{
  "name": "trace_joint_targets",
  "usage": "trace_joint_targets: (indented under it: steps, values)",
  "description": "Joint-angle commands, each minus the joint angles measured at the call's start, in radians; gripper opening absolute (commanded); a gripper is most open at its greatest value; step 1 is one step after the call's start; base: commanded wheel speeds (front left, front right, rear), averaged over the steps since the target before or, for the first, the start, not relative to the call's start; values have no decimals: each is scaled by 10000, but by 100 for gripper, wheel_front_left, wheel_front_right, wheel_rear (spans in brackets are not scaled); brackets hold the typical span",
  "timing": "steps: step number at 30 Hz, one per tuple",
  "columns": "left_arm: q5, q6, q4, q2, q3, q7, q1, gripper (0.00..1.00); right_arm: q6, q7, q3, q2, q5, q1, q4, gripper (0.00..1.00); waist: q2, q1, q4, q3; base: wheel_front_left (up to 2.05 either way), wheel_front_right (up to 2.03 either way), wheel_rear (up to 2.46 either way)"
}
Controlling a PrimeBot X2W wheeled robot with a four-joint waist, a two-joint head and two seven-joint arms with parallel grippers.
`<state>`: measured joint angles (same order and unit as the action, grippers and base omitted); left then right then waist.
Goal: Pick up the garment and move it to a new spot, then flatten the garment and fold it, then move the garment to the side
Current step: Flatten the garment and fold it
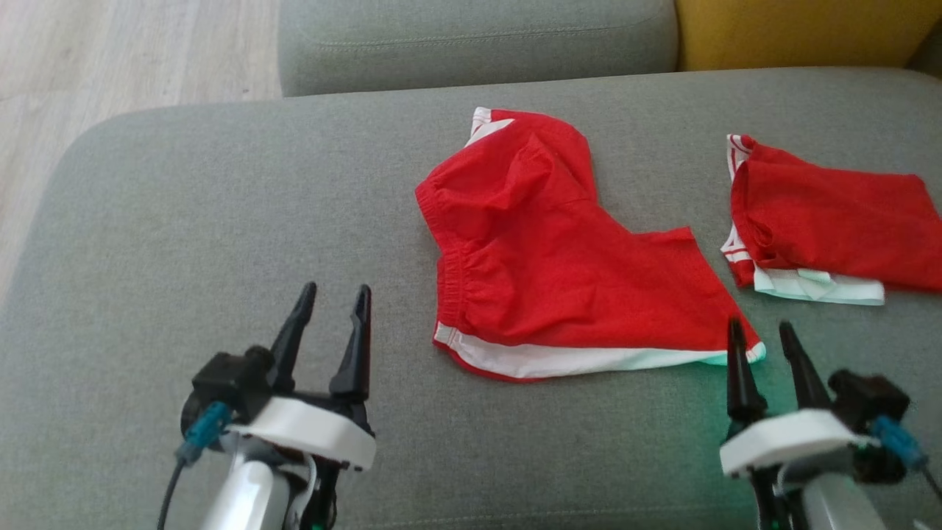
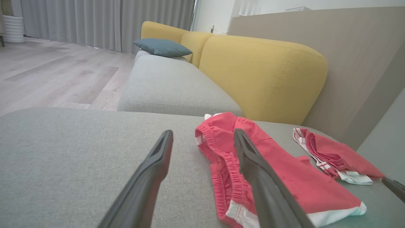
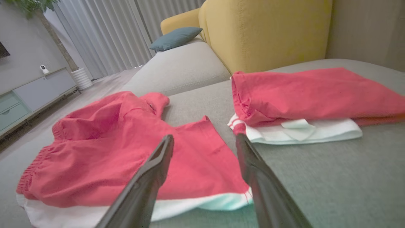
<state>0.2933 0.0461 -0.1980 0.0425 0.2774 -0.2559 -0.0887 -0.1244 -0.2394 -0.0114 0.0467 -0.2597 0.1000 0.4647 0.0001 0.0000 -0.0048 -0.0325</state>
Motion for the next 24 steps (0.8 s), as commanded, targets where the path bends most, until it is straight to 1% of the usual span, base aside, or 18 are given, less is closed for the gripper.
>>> trace_joint_targets:
  steps: [1,7,10,13,18,20,24]
  values:
    - [-2,68,320,77,-283,-59,-191,100,-63,-136,263,35,-53,179,-380,100,-1,0,-11,4,0,0,0]
    - [-119,288,150,77,16,-59,-228,100,-63,-159,239,35,-49,32,-612,100,-1,0,-132,-91,0,0,0]
    - [-232,561,-301,81,487,-59,-360,100,-63,-149,204,35,-30,66,-679,100,-1,0,-245,-180,0,0,0]
    - [-413,732,-907,225,1102,-59,-614,100,-63,-109,202,35,-9,101,-727,100,-1,0,-378,-290,0,0,0]
    - [-572,799,-2004,479,1653,-51,-1163,100,-63,-64,249,35,-55,174,-762,100,-1,0,-622,-521,0,0,0]
    - [-490,812,-2460,507,1740,-52,-1444,100,-63,-62,271,35,-74,211,-768,100,-1,0,-753,-660,0,0,0]
    - [-505,807,-2832,563,1739,-54,-1723,100,-63,-67,271,35,-61,271,-769,100,-1,0,-881,-800,0,0,0]
